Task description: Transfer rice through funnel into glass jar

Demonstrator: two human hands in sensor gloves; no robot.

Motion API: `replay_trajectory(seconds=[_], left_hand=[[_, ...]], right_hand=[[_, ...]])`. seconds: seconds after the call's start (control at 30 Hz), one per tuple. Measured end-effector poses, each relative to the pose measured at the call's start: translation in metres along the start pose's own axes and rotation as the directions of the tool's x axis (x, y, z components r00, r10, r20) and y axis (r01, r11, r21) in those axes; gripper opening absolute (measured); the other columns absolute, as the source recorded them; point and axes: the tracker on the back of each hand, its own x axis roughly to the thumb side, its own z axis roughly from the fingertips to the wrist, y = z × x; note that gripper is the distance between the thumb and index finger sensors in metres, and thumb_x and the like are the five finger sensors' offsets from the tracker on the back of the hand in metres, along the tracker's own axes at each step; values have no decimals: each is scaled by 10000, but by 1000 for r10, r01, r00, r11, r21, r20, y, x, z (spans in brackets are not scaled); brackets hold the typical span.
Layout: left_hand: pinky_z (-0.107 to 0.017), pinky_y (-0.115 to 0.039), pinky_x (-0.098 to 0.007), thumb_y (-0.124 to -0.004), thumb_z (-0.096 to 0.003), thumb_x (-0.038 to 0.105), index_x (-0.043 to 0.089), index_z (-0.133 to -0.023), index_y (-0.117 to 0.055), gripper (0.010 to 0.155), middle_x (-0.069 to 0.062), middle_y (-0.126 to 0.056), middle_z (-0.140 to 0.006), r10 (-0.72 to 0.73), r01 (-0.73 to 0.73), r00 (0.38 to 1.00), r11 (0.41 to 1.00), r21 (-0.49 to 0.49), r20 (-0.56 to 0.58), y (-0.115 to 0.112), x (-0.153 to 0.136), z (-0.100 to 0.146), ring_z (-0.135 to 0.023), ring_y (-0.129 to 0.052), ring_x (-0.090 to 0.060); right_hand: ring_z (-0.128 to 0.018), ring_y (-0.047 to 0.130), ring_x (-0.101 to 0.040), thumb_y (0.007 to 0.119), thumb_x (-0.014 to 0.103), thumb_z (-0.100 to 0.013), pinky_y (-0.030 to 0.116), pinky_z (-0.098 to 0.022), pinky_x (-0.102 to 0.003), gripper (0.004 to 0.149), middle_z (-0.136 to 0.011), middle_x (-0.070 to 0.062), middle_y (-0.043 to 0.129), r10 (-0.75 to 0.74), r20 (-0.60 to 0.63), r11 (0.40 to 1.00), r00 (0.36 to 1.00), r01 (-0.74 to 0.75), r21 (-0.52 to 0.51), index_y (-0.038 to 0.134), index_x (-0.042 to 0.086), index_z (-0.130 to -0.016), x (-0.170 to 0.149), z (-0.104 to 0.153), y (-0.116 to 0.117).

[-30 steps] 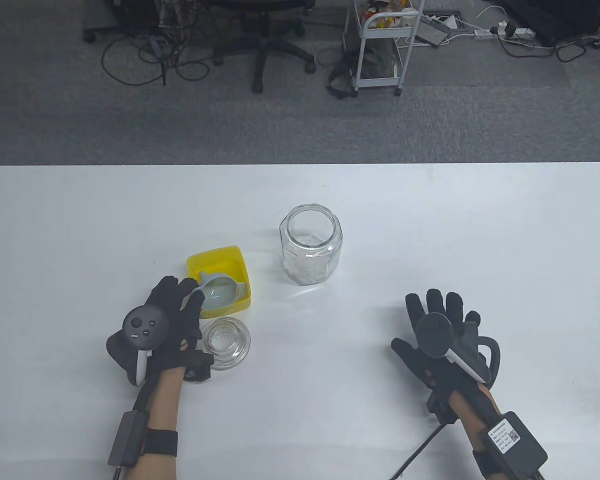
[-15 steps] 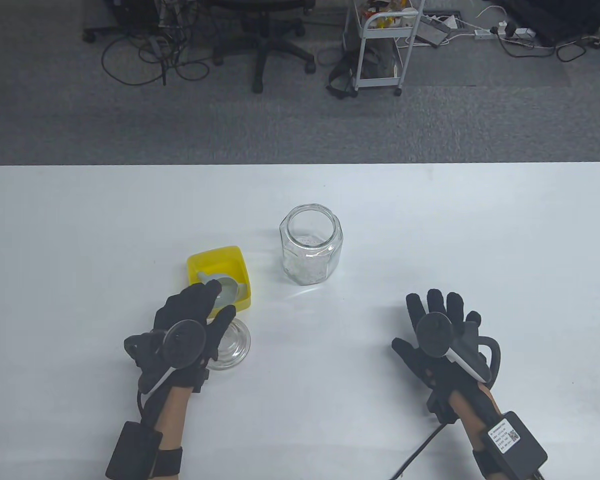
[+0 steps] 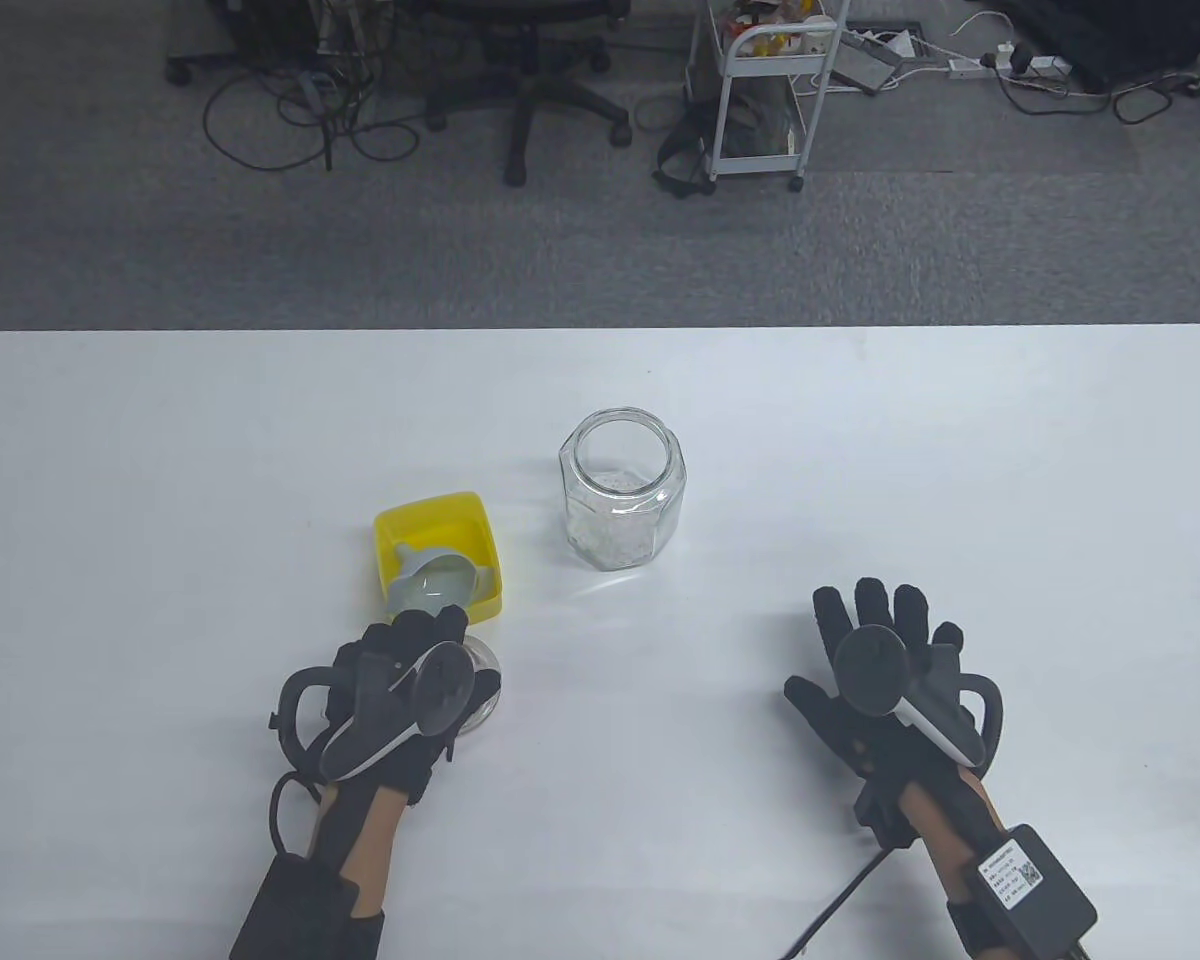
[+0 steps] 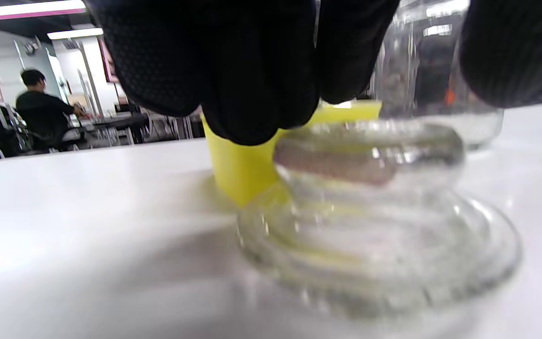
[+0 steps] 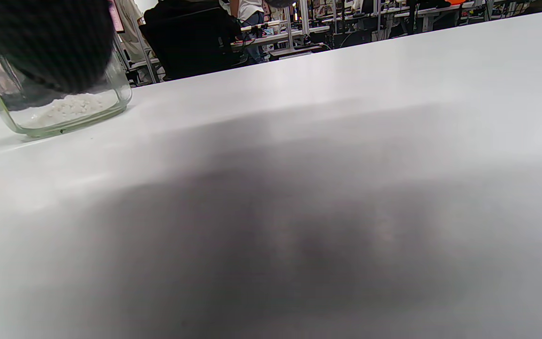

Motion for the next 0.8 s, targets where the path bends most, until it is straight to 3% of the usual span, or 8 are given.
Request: replay_trajectory(seconds=[0.17,0.33,0.5,0.8], left_hand=[[-672,-796,-559,-873,-464,722,352,-1110,-667,773,-68,-780,-1121,-5,5,1000,1000,-28,-1,-3,2,-2,-905,-933,-322],[-693,-773,-572,-882,-465,728,345,-1153,-587,842,-104,-636,-1203,-52,53,999,989,-140,9,-6,9,-2,-943,-897,-363],[-704,-756,-587,-938,-475,676,318,-1175,-523,889,-102,-651,-1201,-46,48,999,980,-191,19,-10,13,-4,-962,-876,-380],[-683,-785,-569,-955,-465,678,321,-1152,-574,864,-114,-699,-1162,1,7,999,985,-174,47,-11,12,-4,-920,-911,-355]], right_hand=[[-1067,168,-451,716,701,-370,247,-690,-730,873,-1179,-87,207,3,0,1000,1000,-3,1,237,395,-1032,0,0,0],[-1068,170,-450,714,703,-370,252,-689,-730,871,-1178,-87,209,15,1,1000,1000,-15,6,242,394,-1033,1,0,1],[-1067,171,-452,716,701,-370,250,-690,-730,868,-1178,-88,207,10,-1,1000,1000,-10,3,245,396,-1032,1,0,1],[-1067,167,-452,718,700,-369,246,-690,-731,870,-1179,-86,207,7,-8,1000,1000,-7,9,245,394,-1033,0,0,1]])
